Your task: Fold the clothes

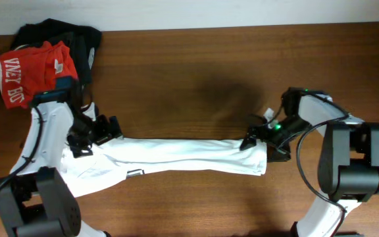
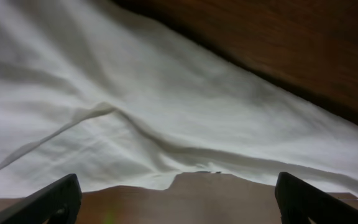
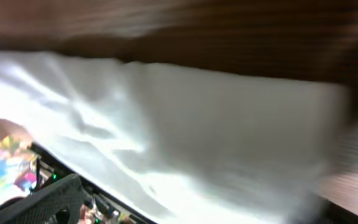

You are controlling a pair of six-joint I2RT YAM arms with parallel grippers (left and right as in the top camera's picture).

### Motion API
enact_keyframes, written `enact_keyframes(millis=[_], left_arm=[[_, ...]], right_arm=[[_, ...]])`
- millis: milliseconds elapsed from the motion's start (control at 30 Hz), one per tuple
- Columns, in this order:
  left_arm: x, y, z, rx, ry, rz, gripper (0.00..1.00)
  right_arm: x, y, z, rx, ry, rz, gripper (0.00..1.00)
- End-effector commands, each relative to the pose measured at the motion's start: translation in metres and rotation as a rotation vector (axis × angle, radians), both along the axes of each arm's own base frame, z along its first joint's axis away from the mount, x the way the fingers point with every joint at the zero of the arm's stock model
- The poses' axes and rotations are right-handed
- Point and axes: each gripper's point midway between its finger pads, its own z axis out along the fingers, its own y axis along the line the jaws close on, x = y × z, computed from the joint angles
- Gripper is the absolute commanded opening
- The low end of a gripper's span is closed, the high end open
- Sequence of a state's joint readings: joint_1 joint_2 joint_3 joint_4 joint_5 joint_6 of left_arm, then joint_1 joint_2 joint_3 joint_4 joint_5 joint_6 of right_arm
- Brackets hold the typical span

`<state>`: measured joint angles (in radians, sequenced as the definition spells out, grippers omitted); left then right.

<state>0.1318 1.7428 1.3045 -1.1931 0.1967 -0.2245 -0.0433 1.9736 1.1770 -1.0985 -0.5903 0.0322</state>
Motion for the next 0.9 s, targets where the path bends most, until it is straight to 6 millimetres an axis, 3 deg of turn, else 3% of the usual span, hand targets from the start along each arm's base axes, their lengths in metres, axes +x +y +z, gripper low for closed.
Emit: enact_keyframes(millis=[0,33,100,233,333,433,567,767,867], left_arm=[[0.004,-0.02,0.003,-0.017,-0.022,-0.071,0.99],[0.004,-0.023,0.003,-0.017,-0.022,-0.067,0.99],[0.004,-0.028,0.003,-0.016,-0.022,-0.086,0.99],[0.003,-0.038,0.003,-0.016,-0.021,-0.118,0.99],[0.002,-0.043,0.003,-0.016,-0.021,-0.136,0.99],[0.003,-0.047,0.003,-0.016,-0.026,-0.148,0.99],[0.008,-0.047,0.003,-0.014,-0.045,-0.148,0.99],[0.008,-0.041,0.002,0.022,-0.045,-0.149,0.99],[0.008,-0.041,0.001,0.024,-0.045,-0.149,0.99]], right_arm=[[-0.013,0.018,-0.02,0.008,0.006,0.093,0.83],[-0.009,0.02,-0.022,0.0,-0.005,0.087,0.45],[-0.004,0.015,-0.024,-0.038,0.001,0.053,0.14],[0.004,-0.033,-0.01,-0.246,0.062,0.023,0.04],[0.017,-0.09,0.032,-0.437,0.126,-0.06,0.04],[0.018,-0.107,0.072,-0.545,0.142,-0.074,0.04],[0.025,-0.069,0.084,-0.558,0.046,0.019,0.04],[0.035,0.049,0.078,-0.425,-0.125,0.187,0.04],[0.028,0.088,0.075,-0.421,-0.17,0.231,0.04]])
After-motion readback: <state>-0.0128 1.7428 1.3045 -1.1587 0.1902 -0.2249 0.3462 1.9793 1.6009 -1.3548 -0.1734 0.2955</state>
